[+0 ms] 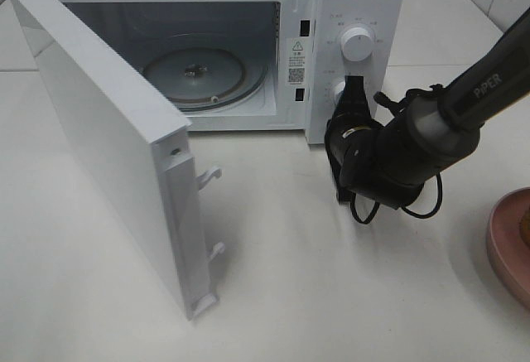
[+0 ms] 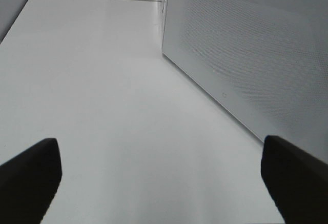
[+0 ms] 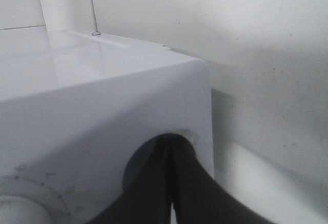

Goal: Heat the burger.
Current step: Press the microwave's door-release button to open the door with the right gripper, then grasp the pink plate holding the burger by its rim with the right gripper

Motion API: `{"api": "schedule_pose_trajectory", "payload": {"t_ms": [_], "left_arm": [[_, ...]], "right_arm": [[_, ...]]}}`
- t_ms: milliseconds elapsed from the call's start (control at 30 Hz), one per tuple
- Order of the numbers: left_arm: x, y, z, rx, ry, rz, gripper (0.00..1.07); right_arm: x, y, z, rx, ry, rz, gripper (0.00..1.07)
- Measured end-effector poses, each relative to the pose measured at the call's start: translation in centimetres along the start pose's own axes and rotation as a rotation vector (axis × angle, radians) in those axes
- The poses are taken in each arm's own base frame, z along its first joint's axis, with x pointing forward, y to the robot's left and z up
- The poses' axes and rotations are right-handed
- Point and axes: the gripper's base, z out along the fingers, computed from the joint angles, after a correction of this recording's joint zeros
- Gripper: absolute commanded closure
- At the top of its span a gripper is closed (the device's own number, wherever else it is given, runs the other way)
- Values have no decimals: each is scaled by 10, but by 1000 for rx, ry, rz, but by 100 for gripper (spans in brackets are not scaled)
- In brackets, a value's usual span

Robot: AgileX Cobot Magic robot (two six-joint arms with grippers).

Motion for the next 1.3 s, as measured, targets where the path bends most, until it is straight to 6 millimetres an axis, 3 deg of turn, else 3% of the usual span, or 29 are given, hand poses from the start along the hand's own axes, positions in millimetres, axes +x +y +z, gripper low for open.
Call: {"api": "schedule_pose_trajectory", "payload": {"t_ms": [467,867,1233,1300], "left_arm": [[0,0,0,0,0,0,9],[0,0,0,0,0,0,9],[0,0,0,0,0,0,9],[0,0,0,0,0,0,9]], "right_arm": [[-6,8,-5,50,35,-94,107],[-10,16,-16,102,80,-273,107],[-4,26,-32,168,202,-524,107],[0,28,-40,195,283,-695,107]]}}
